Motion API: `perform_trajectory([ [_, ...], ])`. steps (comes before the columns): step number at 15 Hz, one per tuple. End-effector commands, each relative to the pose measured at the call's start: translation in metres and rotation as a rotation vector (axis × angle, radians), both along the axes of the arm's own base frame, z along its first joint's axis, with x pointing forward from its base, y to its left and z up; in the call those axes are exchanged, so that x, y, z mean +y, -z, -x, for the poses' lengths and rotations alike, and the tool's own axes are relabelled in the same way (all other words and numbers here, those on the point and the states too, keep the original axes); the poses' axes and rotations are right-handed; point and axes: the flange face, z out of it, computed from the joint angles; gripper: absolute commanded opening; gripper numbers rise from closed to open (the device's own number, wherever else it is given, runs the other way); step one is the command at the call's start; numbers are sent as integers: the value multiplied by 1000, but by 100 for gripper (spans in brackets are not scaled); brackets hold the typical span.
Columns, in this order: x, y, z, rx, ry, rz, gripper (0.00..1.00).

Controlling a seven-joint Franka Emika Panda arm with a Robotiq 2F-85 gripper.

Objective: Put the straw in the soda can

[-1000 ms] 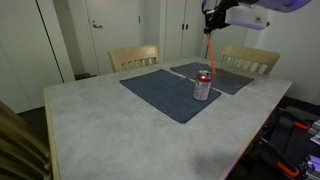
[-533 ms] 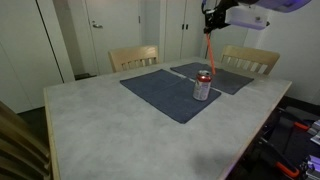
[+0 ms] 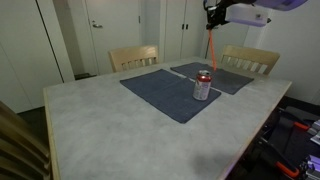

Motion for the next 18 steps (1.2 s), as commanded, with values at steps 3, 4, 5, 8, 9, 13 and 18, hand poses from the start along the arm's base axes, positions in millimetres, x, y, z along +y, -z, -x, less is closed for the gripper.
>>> perform_trajectory([
  [3, 2, 6, -5, -37, 84, 29, 2],
  [4, 4, 9, -6, -39, 91, 34, 2],
  [5, 5, 12, -8, -41, 96, 35, 2],
  [8, 10, 17, -11, -53, 117, 33, 2],
  [9, 10, 18, -12, -60, 125, 35, 2],
  [13, 14, 25, -14, -73, 142, 39, 2],
  [18, 21, 37, -14, -67, 147, 39, 2],
])
